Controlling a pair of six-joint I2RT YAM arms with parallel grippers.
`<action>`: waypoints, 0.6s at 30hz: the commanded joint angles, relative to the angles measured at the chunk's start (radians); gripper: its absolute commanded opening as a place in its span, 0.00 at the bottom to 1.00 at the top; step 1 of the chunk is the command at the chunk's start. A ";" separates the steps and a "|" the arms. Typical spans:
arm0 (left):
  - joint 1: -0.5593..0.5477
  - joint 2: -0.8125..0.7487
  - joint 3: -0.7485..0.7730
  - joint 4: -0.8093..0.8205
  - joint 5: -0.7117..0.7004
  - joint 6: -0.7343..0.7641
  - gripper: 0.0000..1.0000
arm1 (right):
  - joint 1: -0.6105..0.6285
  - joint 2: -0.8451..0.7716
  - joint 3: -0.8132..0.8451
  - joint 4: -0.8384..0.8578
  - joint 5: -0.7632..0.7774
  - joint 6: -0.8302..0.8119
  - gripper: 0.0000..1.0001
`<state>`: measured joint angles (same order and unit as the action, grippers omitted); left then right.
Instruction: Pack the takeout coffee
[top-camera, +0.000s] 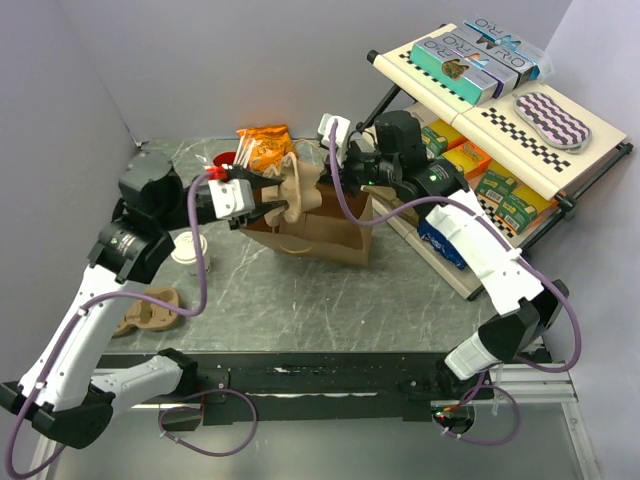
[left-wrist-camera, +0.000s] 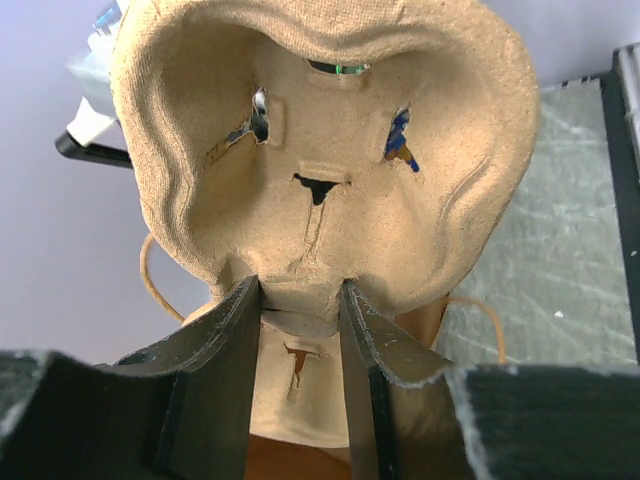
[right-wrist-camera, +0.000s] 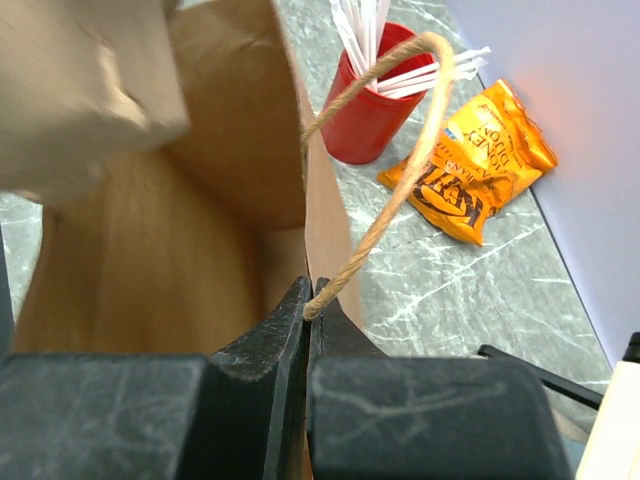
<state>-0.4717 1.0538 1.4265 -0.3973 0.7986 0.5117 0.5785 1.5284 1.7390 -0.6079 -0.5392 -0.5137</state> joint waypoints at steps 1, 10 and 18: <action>-0.033 -0.006 -0.031 0.037 -0.081 0.089 0.01 | 0.004 -0.066 -0.018 0.025 -0.013 0.017 0.00; -0.071 0.054 0.041 0.015 -0.093 0.146 0.01 | 0.006 -0.071 -0.048 0.037 -0.024 0.020 0.00; -0.100 0.066 0.008 -0.051 -0.098 0.238 0.01 | 0.006 -0.079 -0.065 0.056 -0.008 0.027 0.00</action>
<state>-0.5571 1.1370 1.4570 -0.4393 0.7010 0.6918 0.5785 1.4956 1.6760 -0.5949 -0.5434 -0.5022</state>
